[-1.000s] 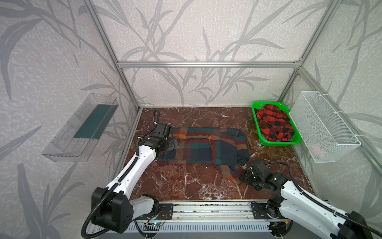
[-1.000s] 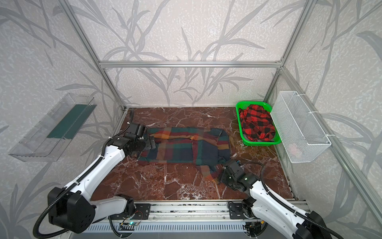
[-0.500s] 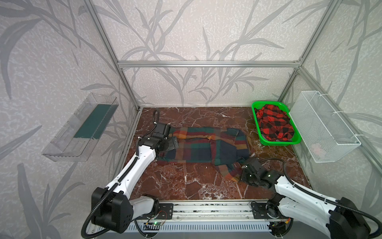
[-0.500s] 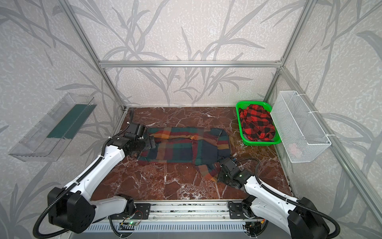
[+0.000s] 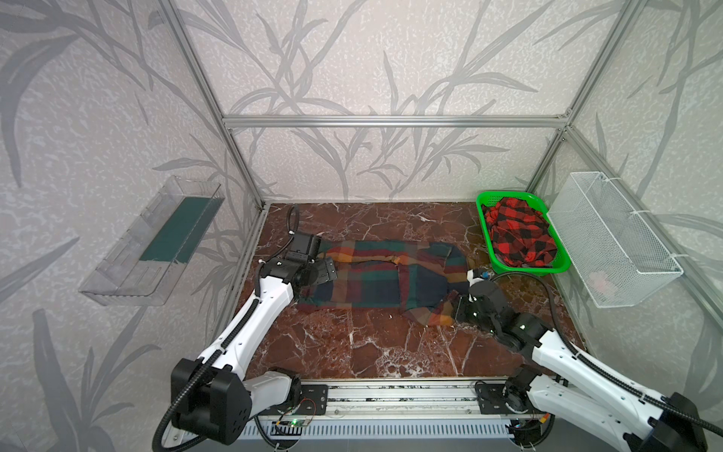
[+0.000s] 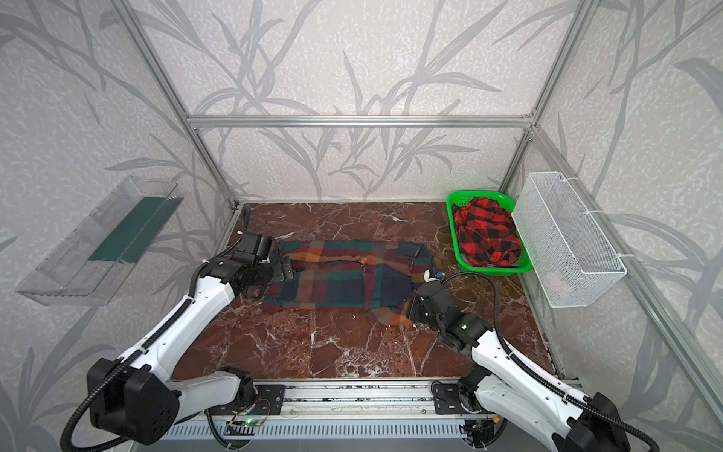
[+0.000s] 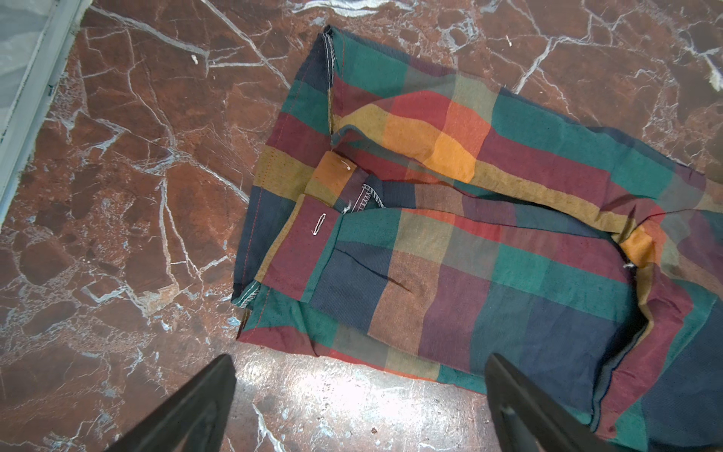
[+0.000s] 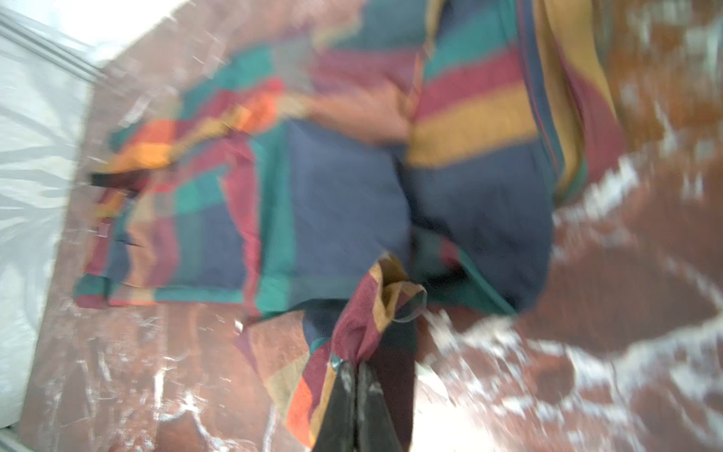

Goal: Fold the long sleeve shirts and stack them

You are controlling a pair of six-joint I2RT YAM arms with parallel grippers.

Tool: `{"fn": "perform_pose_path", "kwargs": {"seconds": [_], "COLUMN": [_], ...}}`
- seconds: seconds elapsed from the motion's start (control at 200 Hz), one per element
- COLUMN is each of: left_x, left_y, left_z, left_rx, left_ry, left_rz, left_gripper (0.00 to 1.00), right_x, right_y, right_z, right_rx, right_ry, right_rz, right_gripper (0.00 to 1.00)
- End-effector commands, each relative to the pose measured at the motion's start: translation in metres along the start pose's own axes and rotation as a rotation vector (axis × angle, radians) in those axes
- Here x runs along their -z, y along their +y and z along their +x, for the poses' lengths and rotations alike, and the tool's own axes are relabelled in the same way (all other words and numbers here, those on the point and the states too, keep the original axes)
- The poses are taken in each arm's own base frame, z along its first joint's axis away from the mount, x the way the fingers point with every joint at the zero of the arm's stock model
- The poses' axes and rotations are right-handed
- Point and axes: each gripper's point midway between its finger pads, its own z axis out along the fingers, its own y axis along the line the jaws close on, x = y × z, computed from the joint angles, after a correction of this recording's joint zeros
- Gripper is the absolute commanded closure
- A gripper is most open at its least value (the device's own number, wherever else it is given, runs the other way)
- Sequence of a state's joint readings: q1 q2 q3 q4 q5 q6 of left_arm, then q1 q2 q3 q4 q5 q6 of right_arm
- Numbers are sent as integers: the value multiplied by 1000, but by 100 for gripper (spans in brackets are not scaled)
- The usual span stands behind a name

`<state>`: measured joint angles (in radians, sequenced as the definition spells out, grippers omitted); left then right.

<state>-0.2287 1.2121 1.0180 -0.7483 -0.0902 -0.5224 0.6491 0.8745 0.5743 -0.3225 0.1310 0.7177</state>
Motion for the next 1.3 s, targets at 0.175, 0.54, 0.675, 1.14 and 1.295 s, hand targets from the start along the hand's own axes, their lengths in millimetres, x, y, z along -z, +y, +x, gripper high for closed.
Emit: {"fn": "perform_pose_path", "kwargs": {"seconds": [0.175,0.54,0.675,1.14,1.295], "left_x": [20,55,61,65,65], "left_y": [22,58,65,77,79], "left_z": [-12,-29,-30,-33,-33], "left_rx": [14,90,104,123,127], "left_ry": [-117,-308,-336,-361,-359], "left_rz": [-70,-195,-220,-273,-282], "left_gripper": [1,1,1,1,1], "right_x": [4,-50,-77,-139,-147], "right_y": [102,209,244,307,320], "right_z": [-98,-158,-155,-124,-114], "right_rx": [383,549,561,637,687], "right_ry": [-244,-266,-165,160,252], "right_rz": [-232,-599,-790,-1075,-1110], "right_gripper": [100,100,100,100,100]}}
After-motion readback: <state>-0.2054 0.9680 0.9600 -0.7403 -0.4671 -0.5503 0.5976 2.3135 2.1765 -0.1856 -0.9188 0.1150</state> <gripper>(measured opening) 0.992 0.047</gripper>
